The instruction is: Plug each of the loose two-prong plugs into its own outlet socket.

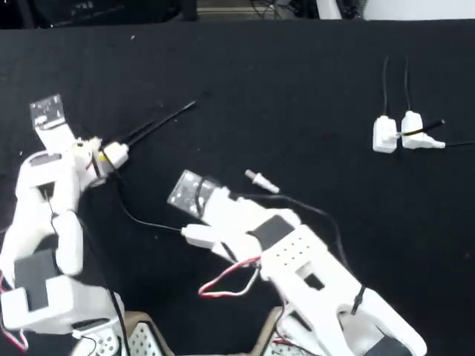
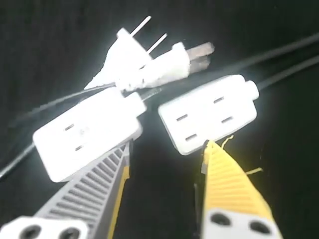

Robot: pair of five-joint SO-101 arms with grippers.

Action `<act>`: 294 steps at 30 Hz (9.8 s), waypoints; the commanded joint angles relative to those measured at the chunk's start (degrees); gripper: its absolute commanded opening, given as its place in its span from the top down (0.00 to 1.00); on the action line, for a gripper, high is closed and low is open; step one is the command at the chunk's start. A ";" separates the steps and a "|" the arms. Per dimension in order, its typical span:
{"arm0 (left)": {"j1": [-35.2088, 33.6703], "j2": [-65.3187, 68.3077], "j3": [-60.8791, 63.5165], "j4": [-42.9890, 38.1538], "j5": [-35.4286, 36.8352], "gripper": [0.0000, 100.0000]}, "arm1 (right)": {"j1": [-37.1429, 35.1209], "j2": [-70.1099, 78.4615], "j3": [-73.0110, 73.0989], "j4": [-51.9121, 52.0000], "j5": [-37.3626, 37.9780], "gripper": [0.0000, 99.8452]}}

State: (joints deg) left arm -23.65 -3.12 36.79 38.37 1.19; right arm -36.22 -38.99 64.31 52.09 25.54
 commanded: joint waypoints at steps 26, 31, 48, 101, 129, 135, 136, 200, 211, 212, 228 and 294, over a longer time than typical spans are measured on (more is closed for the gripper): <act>-12.70 -18.73 -3.82 25.05 1.93 0.76 | -1.58 -2.33 -4.88 -0.79 0.09 0.82; -9.63 -25.67 9.36 17.14 3.60 0.76 | -10.90 -1.89 -7.43 3.52 -1.05 0.82; -5.14 -29.45 22.20 9.67 15.82 0.77 | 5.10 9.80 -7.08 -14.33 3.25 0.82; -2.95 -29.54 21.14 10.20 17.49 0.77 | 10.55 16.48 -28.44 2.64 11.78 0.99; 14.02 -74.29 38.20 5.89 13.80 0.77 | -11.96 10.77 2.42 -48.70 -11.16 0.99; 14.37 -84.40 41.19 11.16 11.78 0.77 | -14.68 10.33 3.21 -48.70 -11.16 0.99; 14.99 -85.45 41.54 12.04 10.55 0.77 | -14.68 10.33 3.21 -48.70 -11.16 0.99; 9.27 -80.35 41.27 10.99 6.24 0.77 | -3.78 1.36 -15.08 -5.01 -20.04 0.99; 9.10 -43.96 30.46 1.05 6.07 0.77 | -2.11 10.95 -24.57 17.14 -19.60 0.99; 9.01 -41.14 29.32 0.44 6.07 0.77 | -2.11 11.21 -24.57 17.67 -19.52 0.99; 8.92 -12.13 14.90 3.96 5.98 0.77 | 2.73 21.32 -23.16 9.85 -16.53 0.99; 9.27 -28.04 27.82 5.71 3.25 0.77 | 7.03 53.67 -70.37 43.34 -25.32 0.99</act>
State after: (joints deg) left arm -14.15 -29.49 65.27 45.14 4.53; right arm -30.07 14.90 -2.86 94.99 0.48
